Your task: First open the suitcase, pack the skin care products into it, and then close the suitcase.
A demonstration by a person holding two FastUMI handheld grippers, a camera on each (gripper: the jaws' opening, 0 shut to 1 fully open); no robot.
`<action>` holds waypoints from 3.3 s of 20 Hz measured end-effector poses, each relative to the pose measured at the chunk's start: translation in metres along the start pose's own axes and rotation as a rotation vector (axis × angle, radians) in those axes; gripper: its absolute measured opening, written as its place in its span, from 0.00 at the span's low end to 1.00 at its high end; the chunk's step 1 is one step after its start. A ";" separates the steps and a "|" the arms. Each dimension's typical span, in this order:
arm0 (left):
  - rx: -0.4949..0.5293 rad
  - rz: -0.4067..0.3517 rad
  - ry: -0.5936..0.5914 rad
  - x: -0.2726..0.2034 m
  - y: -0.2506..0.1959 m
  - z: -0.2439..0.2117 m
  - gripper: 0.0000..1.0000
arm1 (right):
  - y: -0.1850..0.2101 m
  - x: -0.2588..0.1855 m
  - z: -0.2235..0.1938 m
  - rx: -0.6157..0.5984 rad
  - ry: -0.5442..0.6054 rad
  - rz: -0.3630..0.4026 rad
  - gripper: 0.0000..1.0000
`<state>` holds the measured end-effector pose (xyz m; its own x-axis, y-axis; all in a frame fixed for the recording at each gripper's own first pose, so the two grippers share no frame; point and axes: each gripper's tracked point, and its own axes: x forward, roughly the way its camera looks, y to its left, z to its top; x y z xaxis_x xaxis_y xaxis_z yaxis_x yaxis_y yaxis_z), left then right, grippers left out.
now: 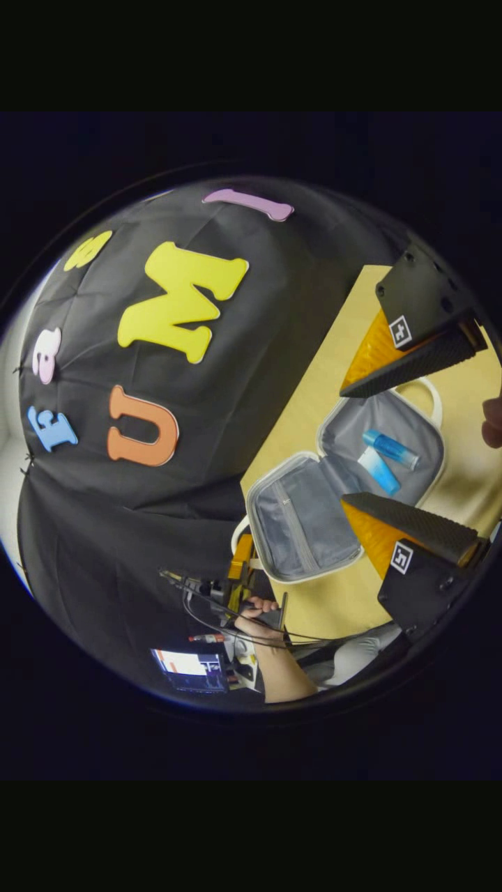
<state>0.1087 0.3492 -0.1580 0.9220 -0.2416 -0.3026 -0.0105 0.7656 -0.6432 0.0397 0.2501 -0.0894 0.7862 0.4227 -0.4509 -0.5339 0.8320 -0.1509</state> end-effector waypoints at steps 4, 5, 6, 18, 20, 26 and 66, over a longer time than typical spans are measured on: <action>0.157 -0.008 -0.049 -0.016 -0.073 0.003 0.06 | -0.031 -0.027 0.001 0.039 -0.089 -0.045 0.81; 0.190 0.001 -0.061 -0.019 -0.088 0.001 0.06 | -0.040 -0.034 0.000 0.055 -0.110 -0.064 0.81; 0.214 0.007 -0.073 -0.021 -0.105 -0.002 0.06 | -0.049 -0.042 -0.001 0.071 -0.130 -0.083 0.80; 0.446 0.222 -0.095 0.010 -0.225 -0.065 0.06 | -0.167 -0.093 -0.091 0.281 -0.094 -0.295 0.81; 0.435 0.243 -0.089 0.027 -0.246 -0.084 0.06 | -0.180 -0.105 -0.105 0.295 -0.088 -0.312 0.81; 0.558 0.196 -0.056 0.085 -0.296 -0.164 0.06 | -0.230 -0.130 -0.140 0.289 -0.034 -0.393 0.82; 0.675 0.242 -0.321 0.027 -0.385 -0.136 0.98 | -0.254 -0.139 -0.047 0.255 -0.256 -0.375 0.81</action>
<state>0.0846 -0.0334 -0.0140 0.9919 0.0841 -0.0953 -0.0833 0.9965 0.0119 0.0514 -0.0367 -0.0301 0.9768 0.1270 -0.1724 -0.1336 0.9907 -0.0270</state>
